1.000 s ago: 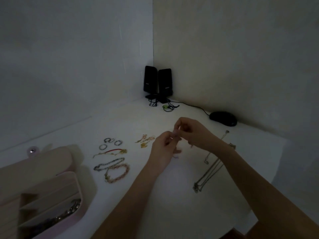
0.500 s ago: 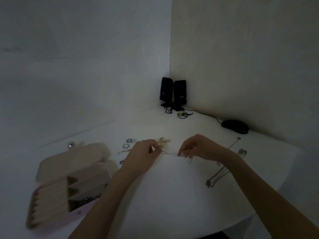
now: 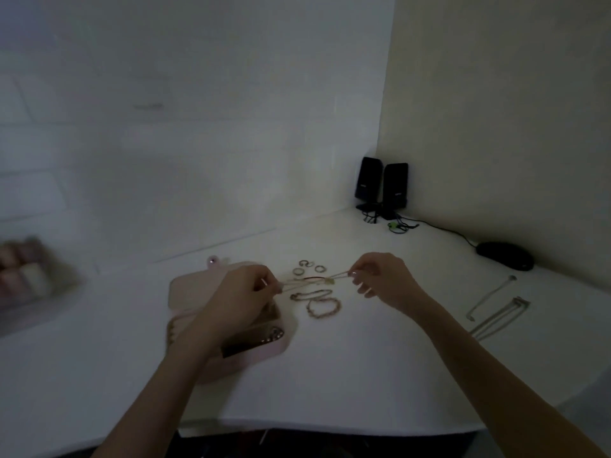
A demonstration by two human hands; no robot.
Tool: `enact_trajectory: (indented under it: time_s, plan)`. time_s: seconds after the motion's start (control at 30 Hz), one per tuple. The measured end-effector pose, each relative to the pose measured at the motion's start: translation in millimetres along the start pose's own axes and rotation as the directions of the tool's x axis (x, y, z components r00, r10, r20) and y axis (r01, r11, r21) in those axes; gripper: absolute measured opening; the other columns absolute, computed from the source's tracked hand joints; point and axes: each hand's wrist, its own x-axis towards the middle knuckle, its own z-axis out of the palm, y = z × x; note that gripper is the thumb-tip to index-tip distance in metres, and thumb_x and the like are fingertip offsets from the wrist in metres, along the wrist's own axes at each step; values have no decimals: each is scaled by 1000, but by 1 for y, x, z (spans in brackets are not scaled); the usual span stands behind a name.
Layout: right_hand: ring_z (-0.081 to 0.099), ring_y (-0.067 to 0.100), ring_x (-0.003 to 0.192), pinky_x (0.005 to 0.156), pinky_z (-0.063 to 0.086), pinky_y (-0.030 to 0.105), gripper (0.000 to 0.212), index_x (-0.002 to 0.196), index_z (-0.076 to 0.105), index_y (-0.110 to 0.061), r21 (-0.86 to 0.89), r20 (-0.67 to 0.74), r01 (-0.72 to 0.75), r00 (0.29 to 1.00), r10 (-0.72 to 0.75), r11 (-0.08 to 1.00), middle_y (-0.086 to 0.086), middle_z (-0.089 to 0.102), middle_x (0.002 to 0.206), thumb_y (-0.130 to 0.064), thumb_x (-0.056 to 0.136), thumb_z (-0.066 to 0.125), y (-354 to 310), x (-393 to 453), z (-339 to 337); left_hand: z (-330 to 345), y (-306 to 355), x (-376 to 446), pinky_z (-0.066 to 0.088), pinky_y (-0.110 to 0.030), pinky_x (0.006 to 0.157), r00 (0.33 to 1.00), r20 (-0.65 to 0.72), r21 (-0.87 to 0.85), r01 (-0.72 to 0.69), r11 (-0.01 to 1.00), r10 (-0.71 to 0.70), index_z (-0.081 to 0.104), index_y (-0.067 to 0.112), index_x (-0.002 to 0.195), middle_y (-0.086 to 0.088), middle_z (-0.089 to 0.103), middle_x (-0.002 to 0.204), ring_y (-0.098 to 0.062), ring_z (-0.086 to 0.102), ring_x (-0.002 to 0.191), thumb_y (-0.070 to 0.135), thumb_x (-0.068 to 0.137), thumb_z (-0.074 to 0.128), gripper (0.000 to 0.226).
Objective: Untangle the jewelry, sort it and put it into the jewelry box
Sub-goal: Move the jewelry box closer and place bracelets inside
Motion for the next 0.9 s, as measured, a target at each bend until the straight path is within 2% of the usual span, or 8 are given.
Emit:
enact_trajectory:
  time_s: [0.07,0.17,0.2,0.27,0.33,0.6,0.77,0.9]
  plan:
    - [66,15,58,58,57,24,9,88,68,0,289,18,-70,998,68,955,13,68,74,0,89,59,-9,-3,9,-8,-9,-12,35,-10,48,999,-16,-14,42,999,-42,66,13,69,8,57,48,1,48,44,17,86,64,17]
    - [70,19,64,63,59,26,14,96,65,10,623,0,-114,989,146,774,18,67,78,1,91,55,-23,-6,20,-19,-23,-31,45,-16,57,997,-14,-63,79,995,-80,68,26,68,14,65,56,2,58,52,15,83,69,19]
    - [71,21,67,64,58,25,14,97,64,9,702,3,-121,986,167,702,18,67,80,0,93,53,-27,-6,22,-22,-27,-36,47,-18,61,996,-28,-63,79,995,-81,68,29,71,12,68,63,0,61,58,12,82,69,21]
    - [72,23,74,66,58,24,14,97,61,5,802,46,-142,983,178,579,17,66,82,-2,95,49,-34,-6,25,-27,-33,-46,43,-10,59,997,-46,-43,53,998,-55,68,30,73,12,69,67,1,61,64,7,81,69,25]
    - [72,23,76,67,58,24,14,97,61,4,834,82,-162,982,172,528,17,65,85,-2,96,48,-41,-6,29,-28,-34,-55,40,-6,57,999,-32,10,21,1000,-21,68,31,70,22,66,65,6,59,64,7,78,72,26]
    - [70,25,75,70,59,27,9,97,61,1,762,78,-140,989,125,632,17,69,85,-2,89,60,-73,-12,38,-31,-51,-68,37,-9,57,998,37,216,-52,975,45,61,48,54,33,61,63,5,59,66,14,69,76,40]
    - [70,26,70,67,59,30,2,88,63,-3,697,135,-94,991,-2,711,15,70,81,-3,87,63,-103,-23,49,-32,-44,-65,34,-7,56,990,131,234,-73,969,43,76,34,76,25,58,64,12,53,67,15,78,71,19]
    - [70,32,74,70,60,35,6,91,64,-2,648,204,-62,974,-94,759,18,71,84,-3,86,65,-126,-32,63,-36,-36,-64,37,-6,61,994,97,223,-70,972,49,76,27,89,19,62,74,1,54,67,12,82,68,19]
